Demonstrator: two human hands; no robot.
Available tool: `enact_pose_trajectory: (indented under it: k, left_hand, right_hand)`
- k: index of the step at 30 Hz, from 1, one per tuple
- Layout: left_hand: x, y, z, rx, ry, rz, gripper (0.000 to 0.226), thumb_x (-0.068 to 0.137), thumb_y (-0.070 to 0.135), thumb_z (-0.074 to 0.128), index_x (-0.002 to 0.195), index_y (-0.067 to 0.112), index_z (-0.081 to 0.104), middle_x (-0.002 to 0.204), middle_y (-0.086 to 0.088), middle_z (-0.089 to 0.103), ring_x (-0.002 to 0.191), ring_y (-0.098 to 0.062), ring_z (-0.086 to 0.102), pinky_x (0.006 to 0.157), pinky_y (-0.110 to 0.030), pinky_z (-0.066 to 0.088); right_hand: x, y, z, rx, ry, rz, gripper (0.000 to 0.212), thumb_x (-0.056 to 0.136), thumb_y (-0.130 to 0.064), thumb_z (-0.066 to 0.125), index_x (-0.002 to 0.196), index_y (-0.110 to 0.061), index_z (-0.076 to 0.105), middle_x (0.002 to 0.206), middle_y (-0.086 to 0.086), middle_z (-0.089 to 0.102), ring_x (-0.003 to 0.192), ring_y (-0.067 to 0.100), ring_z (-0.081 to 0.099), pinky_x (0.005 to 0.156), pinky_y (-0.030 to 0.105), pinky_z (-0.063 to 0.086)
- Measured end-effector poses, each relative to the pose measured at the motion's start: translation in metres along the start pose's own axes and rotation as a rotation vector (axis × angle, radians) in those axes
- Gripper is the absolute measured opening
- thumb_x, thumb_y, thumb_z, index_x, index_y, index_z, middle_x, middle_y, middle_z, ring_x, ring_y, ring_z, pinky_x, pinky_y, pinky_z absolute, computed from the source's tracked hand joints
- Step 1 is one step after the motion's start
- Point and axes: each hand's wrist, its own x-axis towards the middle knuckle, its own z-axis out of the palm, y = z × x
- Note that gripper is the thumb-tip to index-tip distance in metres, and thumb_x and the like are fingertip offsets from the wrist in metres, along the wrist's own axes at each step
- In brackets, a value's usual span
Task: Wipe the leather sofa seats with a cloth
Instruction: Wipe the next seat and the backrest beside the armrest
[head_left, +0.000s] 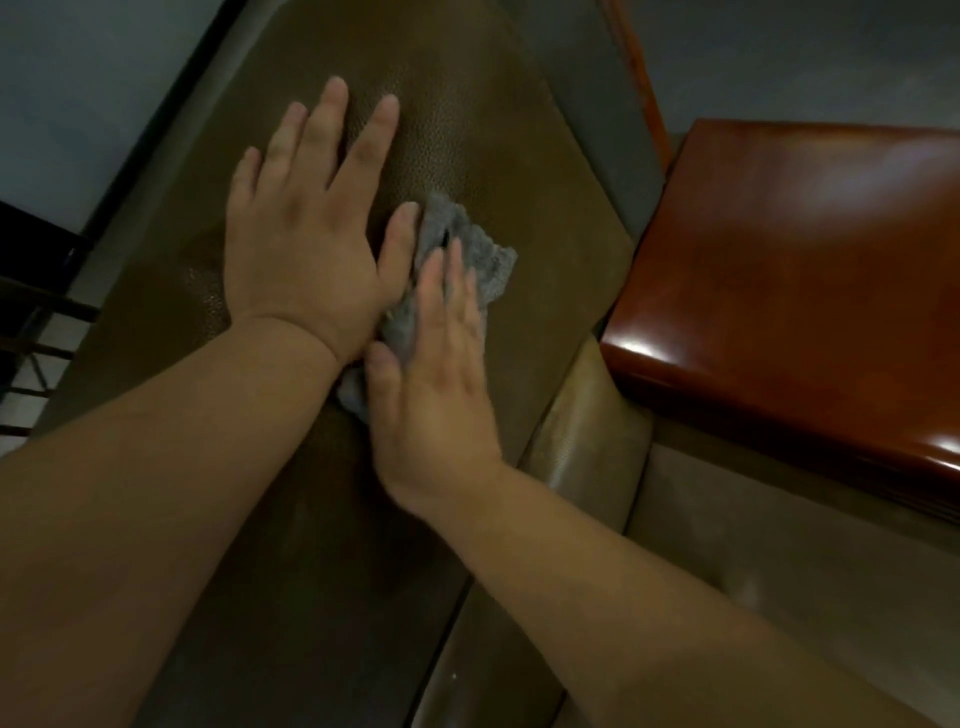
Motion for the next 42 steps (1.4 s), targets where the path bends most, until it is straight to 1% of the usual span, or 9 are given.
enact_pose_trajectory:
  k: [7,16,22,25,29,32,36,39,42]
  left_hand:
    - [-0.001,0.002,-0.001,-0.01,-0.022,-0.016,0.068,0.104,0.055,0.032,0.167,0.036,0.014,0.175,-0.005,0.014,0.16,-0.032,0.017,0.127,-0.058,0.017]
    - [-0.003,0.004,-0.002,-0.005,-0.029,-0.037,0.067,0.105,0.058,0.031,0.166,0.038,0.015,0.175,-0.002,0.015,0.16,-0.028,0.016,0.128,-0.056,0.016]
    - [-0.009,0.008,-0.017,-0.045,-0.064,-0.044,0.068,0.105,0.058,0.035,0.167,0.036,0.017,0.176,0.0,0.013,0.161,-0.025,0.014,0.13,-0.049,0.015]
    - [-0.038,-0.007,-0.054,-0.184,-0.228,-0.02,0.066,0.107,0.056,0.038,0.167,0.039,0.017,0.176,0.007,0.006,0.162,-0.017,0.007,0.126,-0.039,0.008]
    - [-0.156,-0.066,-0.083,-0.05,-0.467,0.047,0.079,0.093,0.076,0.028,0.157,0.058,-0.015,0.173,0.014,-0.02,0.161,-0.015,-0.012,0.128,-0.047,0.003]
    - [-0.193,-0.08,-0.067,-0.1,-0.365,-0.127,0.08,0.092,0.075,0.029,0.158,0.057,-0.013,0.176,0.009,-0.009,0.162,-0.02,-0.003,0.13,-0.054,0.012]
    - [-0.195,-0.077,-0.047,-0.127,-0.216,-0.077,0.082,0.095,0.066,0.036,0.167,0.036,0.011,0.175,-0.007,0.013,0.161,-0.033,0.014,0.126,-0.063,0.02]
    - [-0.2,-0.081,-0.043,-0.124,-0.166,-0.092,0.081,0.096,0.063,0.038,0.167,0.032,0.018,0.174,-0.008,0.017,0.16,-0.036,0.018,0.125,-0.063,0.022]
    - [-0.199,-0.079,-0.043,-0.12,-0.172,-0.087,0.08,0.097,0.063,0.037,0.167,0.033,0.016,0.175,-0.007,0.015,0.16,-0.035,0.017,0.125,-0.063,0.021]
  right_hand:
    - [-0.029,0.113,-0.007,-0.113,0.084,0.372,0.076,0.102,-0.056,0.012,0.164,-0.016,-0.006,0.172,-0.003,-0.016,0.158,0.013,-0.019,0.13,0.048,0.002]
    - [-0.048,0.115,0.02,-0.012,0.212,0.04,0.068,0.105,-0.055,0.02,0.161,-0.043,-0.017,0.174,0.008,0.006,0.158,0.038,0.015,0.124,0.065,0.017]
    - [-0.05,0.115,0.02,0.035,0.272,-0.016,0.066,0.105,-0.058,0.023,0.159,-0.051,-0.014,0.174,0.004,0.008,0.157,0.036,0.02,0.122,0.065,0.024]
    - [-0.052,0.118,0.024,0.017,0.284,-0.029,0.068,0.106,-0.058,0.024,0.161,-0.044,-0.012,0.174,0.001,0.009,0.157,0.035,0.021,0.123,0.063,0.022]
    - [-0.053,0.12,0.027,-0.004,0.318,-0.004,0.072,0.106,-0.051,0.028,0.165,-0.03,-0.007,0.173,0.003,0.013,0.157,0.034,0.023,0.122,0.064,0.024]
    - [-0.052,0.119,0.026,-0.042,0.322,-0.008,0.074,0.103,-0.044,0.031,0.161,-0.041,-0.015,0.173,0.007,0.014,0.158,0.033,0.021,0.123,0.062,0.023]
    - [-0.051,0.117,0.024,-0.093,0.285,-0.033,0.074,0.102,-0.044,0.03,0.158,-0.049,-0.017,0.172,0.013,0.012,0.158,0.035,0.017,0.125,0.061,0.018]
    - [-0.053,0.116,0.019,-0.148,0.237,0.037,0.07,0.104,-0.046,0.028,0.164,-0.031,-0.004,0.173,0.011,0.008,0.16,0.032,0.006,0.126,0.059,0.013]
    - [-0.054,0.077,0.027,-0.012,0.191,0.375,0.073,0.104,-0.049,0.025,0.166,-0.02,0.002,0.174,0.003,-0.008,0.16,0.028,-0.011,0.128,0.056,0.001]
